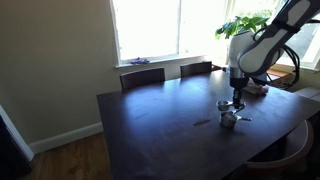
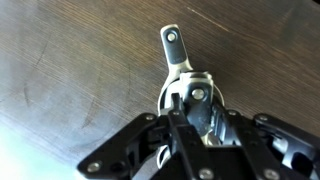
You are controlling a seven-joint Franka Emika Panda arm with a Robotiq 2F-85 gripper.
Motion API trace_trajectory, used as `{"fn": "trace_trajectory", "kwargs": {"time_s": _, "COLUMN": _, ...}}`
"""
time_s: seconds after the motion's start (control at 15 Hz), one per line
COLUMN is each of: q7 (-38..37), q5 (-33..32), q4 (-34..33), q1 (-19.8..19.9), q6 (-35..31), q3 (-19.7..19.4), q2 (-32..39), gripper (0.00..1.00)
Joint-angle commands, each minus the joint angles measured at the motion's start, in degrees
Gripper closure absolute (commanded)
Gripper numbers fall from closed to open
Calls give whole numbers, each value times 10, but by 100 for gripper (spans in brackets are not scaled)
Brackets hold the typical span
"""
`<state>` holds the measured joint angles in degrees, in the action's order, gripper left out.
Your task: Separate the pots
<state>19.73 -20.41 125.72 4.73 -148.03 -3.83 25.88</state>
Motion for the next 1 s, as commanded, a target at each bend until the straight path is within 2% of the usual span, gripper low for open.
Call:
{"fn": "trace_trajectory", "kwargs": {"time_s": 0.0, "q7": 38, "q5": 23, "q4": 51, "q1": 20, "q6": -16, "q3": 20, "q2": -55, "gripper": 88}}
{"fn": "trace_trajectory", "kwargs": {"time_s": 0.4, "q7": 47, "q5": 34, "q4": 61, "q1": 12, "q6": -21, "q3": 36, "q2": -55, "gripper": 88}}
{"fn": "trace_trajectory", "kwargs": {"time_s": 0.67, "q7": 34, "q5": 28, "q4": 66, "q1": -7, "q6": -31, "q3": 58, "q2": -43, "gripper": 88}}
{"fn": "trace_trajectory", "kwargs": {"time_s": 0.93, "q7": 33, "q5": 29, "q4": 64, "q1": -21, "q6": -67, "q3": 78, "q2": -10, "gripper": 88}}
